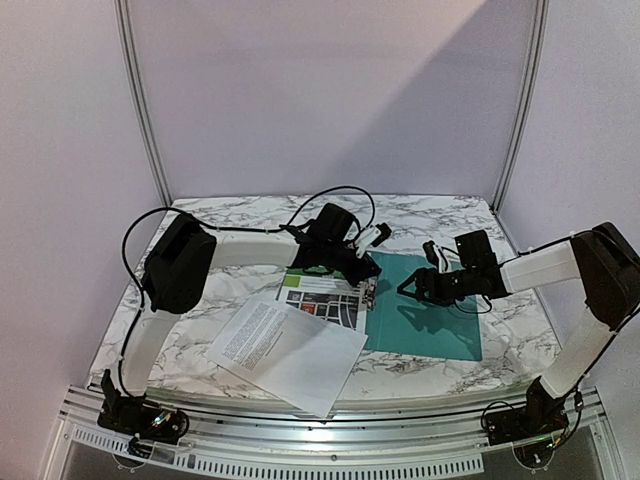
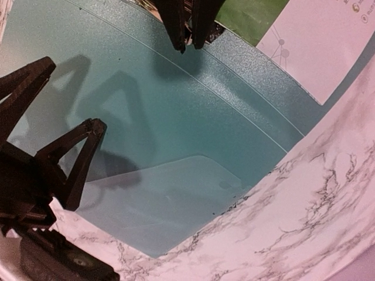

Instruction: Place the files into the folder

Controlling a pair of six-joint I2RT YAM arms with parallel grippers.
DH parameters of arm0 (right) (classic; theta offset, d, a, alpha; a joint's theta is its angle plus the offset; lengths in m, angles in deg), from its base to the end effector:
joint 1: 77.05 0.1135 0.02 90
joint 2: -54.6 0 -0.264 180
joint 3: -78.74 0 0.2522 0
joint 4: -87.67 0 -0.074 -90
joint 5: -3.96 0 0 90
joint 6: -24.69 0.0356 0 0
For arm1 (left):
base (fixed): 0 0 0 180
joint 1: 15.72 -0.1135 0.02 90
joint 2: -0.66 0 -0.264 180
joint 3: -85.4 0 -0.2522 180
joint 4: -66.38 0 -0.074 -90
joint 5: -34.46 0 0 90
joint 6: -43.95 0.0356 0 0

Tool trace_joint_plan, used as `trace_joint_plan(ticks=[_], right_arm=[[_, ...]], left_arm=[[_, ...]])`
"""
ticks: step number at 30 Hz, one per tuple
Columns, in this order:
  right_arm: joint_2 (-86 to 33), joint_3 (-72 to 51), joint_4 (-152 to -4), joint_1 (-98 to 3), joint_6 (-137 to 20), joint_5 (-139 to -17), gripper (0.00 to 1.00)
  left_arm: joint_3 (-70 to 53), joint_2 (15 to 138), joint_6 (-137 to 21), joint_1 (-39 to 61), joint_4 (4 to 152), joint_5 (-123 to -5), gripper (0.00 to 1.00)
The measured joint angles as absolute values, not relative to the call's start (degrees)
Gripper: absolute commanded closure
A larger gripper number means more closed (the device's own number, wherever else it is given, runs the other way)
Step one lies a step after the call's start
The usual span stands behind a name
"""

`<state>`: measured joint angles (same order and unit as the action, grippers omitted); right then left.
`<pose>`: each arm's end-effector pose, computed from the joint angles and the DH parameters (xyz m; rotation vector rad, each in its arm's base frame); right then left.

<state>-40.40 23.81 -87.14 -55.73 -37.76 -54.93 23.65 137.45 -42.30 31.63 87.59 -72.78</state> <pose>0.2817 0.1297 0.1399 -0.1471 2.4610 1.0377 0.3544 -0.4003 0.1450 1.1547 2.0313 -0.7339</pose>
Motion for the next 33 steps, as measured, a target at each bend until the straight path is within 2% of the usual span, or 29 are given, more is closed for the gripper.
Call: trace_joint_plan(ticks=[33], right_arm=[[-40.8,23.8,-87.1,-55.2,-37.3,-54.2,0.22]], left_arm=[[7.0,132.2,-52.5,30.8,69.3,-72.5,1.0]])
